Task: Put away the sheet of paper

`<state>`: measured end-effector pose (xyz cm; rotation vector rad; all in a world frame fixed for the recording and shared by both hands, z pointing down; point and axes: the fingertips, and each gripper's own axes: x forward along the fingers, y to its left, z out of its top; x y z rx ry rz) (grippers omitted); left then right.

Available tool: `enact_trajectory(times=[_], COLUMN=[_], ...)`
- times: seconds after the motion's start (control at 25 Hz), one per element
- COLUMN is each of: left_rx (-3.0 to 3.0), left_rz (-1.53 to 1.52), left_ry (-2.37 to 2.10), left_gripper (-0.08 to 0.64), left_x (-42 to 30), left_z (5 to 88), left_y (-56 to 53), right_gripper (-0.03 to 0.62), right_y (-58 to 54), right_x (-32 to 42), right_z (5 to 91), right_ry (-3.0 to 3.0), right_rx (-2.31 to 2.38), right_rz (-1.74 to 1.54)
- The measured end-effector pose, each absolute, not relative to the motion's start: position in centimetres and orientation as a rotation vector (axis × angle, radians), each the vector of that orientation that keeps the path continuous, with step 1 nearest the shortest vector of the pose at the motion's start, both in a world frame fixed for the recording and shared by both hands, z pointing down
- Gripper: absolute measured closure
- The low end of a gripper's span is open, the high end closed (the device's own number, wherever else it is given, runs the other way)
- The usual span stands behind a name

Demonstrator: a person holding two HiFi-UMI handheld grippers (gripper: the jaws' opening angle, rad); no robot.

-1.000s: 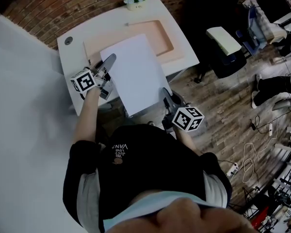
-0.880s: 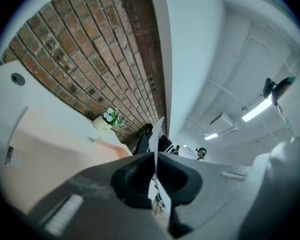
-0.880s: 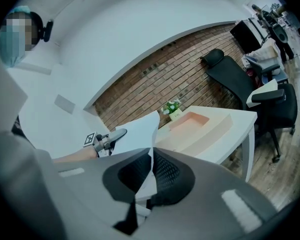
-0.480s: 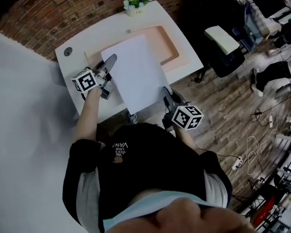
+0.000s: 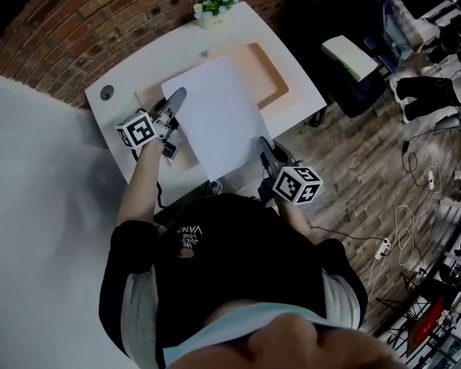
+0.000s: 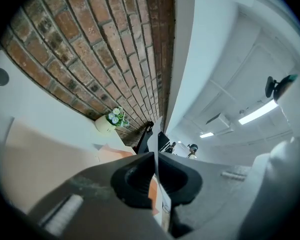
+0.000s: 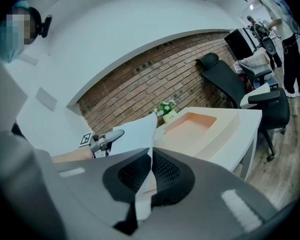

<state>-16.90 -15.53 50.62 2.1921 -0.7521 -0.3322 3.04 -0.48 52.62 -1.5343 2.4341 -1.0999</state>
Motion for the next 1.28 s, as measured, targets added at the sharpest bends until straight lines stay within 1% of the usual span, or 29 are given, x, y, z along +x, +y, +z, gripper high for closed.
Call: enact_trajectory(times=[0.4,1.28], left_rx=[2.197,2.135], left_rz=[-0.317,-0.284], left_ry=[-0.722,-0.867], left_gripper=[0.561,0.561], left_x=[-17.3,-16.0], left_z=[51.4,54.7], left_y=[-16.1,-19.5], right_gripper=[0.6,0.6], right_y=[-0.3,-5.9], right_x=[2.0,5.0], right_z=[53.1,55.3], right_ry=[2.4,2.529], right_rx=[-1.605,-1.506], right_rz=[-1.095,-1.187])
